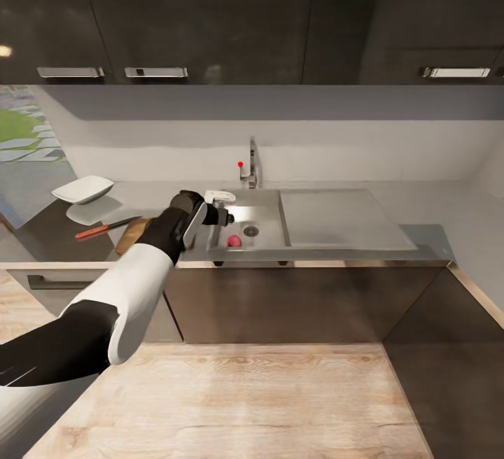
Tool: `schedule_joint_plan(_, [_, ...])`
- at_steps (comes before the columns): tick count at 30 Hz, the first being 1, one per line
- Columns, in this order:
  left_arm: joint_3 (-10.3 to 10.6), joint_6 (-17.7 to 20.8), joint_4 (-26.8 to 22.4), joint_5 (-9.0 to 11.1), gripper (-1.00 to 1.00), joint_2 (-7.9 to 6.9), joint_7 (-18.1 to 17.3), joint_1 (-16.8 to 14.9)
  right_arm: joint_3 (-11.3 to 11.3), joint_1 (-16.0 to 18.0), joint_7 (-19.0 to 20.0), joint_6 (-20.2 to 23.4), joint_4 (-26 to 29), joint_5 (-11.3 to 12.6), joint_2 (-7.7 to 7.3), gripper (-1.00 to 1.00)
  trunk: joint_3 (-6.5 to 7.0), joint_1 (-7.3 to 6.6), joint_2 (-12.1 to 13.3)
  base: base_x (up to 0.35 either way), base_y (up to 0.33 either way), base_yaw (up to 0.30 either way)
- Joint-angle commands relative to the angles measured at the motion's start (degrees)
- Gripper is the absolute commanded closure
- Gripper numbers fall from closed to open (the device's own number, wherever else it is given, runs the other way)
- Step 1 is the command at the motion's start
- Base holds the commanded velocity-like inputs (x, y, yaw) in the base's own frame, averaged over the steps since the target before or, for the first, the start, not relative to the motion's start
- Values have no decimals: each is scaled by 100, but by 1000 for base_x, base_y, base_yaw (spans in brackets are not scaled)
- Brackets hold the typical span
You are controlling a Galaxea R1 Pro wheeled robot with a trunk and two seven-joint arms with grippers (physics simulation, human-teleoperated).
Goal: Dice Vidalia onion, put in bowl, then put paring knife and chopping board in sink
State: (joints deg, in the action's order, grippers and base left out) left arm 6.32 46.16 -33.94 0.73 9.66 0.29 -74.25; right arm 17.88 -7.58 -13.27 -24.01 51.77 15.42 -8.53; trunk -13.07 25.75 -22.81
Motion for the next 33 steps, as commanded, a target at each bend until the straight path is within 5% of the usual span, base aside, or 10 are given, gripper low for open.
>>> schedule_joint_plan(1, [14,25,13,6,-100,-3,2,-23,31,2,-35,-17,8,44,-9,-100,-10,4,-11,0,0,0])
schedule_joint_plan(18, [27,-197,173,304,-100,-46,-46,-71,5,2,-44,-16,8,49,-9,-100,-10,4,-11,0,-12,0])
schedule_joint_plan(33, [27,-342,274,294,-100,-83,-19,-22,5,2,-44,-16,8,49,-9,-100,-16,4,-11,0,-257,0])
